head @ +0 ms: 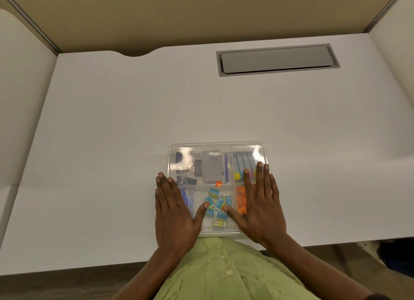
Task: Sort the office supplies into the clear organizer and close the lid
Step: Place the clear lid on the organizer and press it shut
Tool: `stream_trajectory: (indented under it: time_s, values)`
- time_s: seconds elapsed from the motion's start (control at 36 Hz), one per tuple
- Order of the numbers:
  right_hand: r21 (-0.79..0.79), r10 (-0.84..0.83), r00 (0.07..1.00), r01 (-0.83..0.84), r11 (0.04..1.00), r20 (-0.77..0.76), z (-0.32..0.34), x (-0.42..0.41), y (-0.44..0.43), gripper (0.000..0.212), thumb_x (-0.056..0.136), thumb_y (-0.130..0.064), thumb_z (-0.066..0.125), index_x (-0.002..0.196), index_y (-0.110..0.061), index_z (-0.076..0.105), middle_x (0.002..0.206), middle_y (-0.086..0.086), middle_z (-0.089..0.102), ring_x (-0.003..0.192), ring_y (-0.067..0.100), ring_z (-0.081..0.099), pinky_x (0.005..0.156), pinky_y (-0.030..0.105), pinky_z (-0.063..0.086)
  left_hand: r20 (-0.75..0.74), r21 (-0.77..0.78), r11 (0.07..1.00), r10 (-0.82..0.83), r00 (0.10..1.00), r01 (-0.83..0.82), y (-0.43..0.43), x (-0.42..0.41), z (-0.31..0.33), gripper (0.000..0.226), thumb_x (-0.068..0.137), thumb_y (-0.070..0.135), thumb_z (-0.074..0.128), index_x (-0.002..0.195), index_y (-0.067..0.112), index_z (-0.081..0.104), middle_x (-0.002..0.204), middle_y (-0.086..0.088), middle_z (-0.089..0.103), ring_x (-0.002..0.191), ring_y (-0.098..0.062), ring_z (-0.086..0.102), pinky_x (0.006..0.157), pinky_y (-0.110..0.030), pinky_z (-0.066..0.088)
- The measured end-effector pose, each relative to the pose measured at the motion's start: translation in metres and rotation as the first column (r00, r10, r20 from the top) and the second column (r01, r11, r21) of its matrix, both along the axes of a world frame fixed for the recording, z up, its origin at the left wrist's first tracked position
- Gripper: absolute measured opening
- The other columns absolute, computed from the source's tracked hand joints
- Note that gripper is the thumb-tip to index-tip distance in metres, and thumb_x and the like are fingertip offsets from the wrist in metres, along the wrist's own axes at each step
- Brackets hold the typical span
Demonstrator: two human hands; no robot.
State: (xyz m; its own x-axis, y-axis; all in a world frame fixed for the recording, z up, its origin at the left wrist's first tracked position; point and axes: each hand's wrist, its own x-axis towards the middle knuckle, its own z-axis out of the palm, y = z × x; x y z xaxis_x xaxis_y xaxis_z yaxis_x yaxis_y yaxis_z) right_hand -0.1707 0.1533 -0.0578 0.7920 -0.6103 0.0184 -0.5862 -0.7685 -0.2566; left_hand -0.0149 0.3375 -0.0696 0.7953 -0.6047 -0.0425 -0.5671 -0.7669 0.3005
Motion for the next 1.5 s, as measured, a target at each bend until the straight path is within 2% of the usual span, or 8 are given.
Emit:
stream_trajectory:
  time_s: [0.22,0.31,0.39,0.61,0.72,1.08,1.33,1.5]
  values:
    - [-0.012,0.006,0.999,-0.006,1.000,-0.043,0.008,0.001,0.000,0.115,0.083,-0.087,0.042,0.163,-0.011,0.011,0.170,0.021,-0.004,0.158,0.037,-0.002,0.124,0.057,0.019,0.024,0.028,1.000,-0.012,1.000,0.012,-0.003,0.006,0.004,0.124,0.087,0.089,0.038,0.164,-0.001,0.000,0.173,-0.018,-0.012,0.163,-0.031,-0.006,0.130,-0.052,0.019]
    - [0.003,-0.034,0.998,0.034,0.999,-0.061,0.015,0.005,-0.003,0.113,0.081,-0.092,0.037,0.162,-0.014,0.021,0.171,0.018,0.000,0.159,0.032,-0.002,0.125,0.054,0.019,0.020,-0.004,1.000,-0.030,0.999,0.030,-0.011,0.015,0.008,0.121,0.088,0.087,0.039,0.163,-0.004,0.011,0.173,-0.018,-0.013,0.163,-0.032,-0.007,0.130,-0.053,0.019]
    - [-0.001,-0.045,0.999,0.045,0.999,-0.030,0.022,0.015,-0.013,0.109,0.081,-0.092,0.036,0.158,-0.014,0.030,0.170,0.018,0.005,0.159,0.031,-0.001,0.124,0.055,0.023,0.031,-0.024,0.997,-0.075,0.997,0.076,-0.022,0.030,0.013,0.117,0.090,0.086,0.038,0.164,-0.001,0.010,0.173,-0.017,-0.014,0.163,-0.030,-0.008,0.130,-0.053,0.019]
    - [0.018,-0.009,1.000,0.009,1.000,-0.015,0.015,0.057,-0.056,0.117,0.080,-0.093,0.036,0.164,-0.019,0.000,0.171,0.014,-0.012,0.159,0.030,-0.009,0.127,0.052,0.017,0.037,-0.048,0.973,-0.223,0.974,0.224,-0.043,0.069,0.020,0.115,0.092,0.085,0.034,0.165,0.005,-0.003,0.174,-0.013,-0.015,0.163,-0.025,-0.009,0.131,-0.051,0.019]
    - [0.001,0.018,0.999,-0.018,1.000,-0.039,0.004,0.061,-0.062,0.118,0.081,-0.093,0.035,0.164,-0.017,0.000,0.170,0.015,-0.012,0.158,0.032,-0.009,0.126,0.055,0.020,0.048,-0.032,0.959,-0.281,0.959,0.282,-0.044,0.070,0.016,0.116,0.091,0.087,0.033,0.165,0.006,-0.004,0.174,-0.012,-0.012,0.163,-0.025,-0.008,0.130,-0.052,0.020]
    - [-0.017,0.030,0.999,-0.030,0.999,-0.026,-0.007,0.059,-0.065,0.116,0.081,-0.092,0.035,0.164,-0.018,0.001,0.171,0.014,-0.009,0.159,0.032,-0.006,0.125,0.056,0.021,0.007,-0.057,0.966,-0.253,0.967,0.253,-0.048,0.071,0.010,0.131,0.079,0.095,0.044,0.166,0.009,-0.001,0.175,-0.008,-0.012,0.163,-0.024,-0.006,0.131,-0.050,0.017]
    - [-0.011,0.041,0.998,-0.041,0.999,-0.053,-0.008,0.061,-0.066,0.115,0.081,-0.092,0.036,0.164,-0.019,0.003,0.171,0.014,-0.007,0.159,0.032,-0.005,0.126,0.048,0.005,0.026,-0.056,0.963,-0.262,0.965,0.263,-0.049,0.070,0.010,0.131,0.078,0.095,0.043,0.166,0.008,-0.003,0.175,-0.009,-0.012,0.163,-0.025,-0.006,0.130,-0.052,0.018]
    - [-0.041,0.032,0.998,-0.034,0.999,-0.052,-0.010,0.061,-0.065,0.115,0.081,-0.091,0.036,0.164,-0.018,0.003,0.171,0.016,-0.007,0.159,0.033,-0.005,0.125,0.050,0.006,0.068,-0.012,0.964,-0.265,0.962,0.267,-0.048,0.070,0.009,0.127,0.082,0.093,0.039,0.165,0.007,-0.003,0.175,-0.012,-0.012,0.163,-0.027,-0.006,0.130,-0.053,0.021]
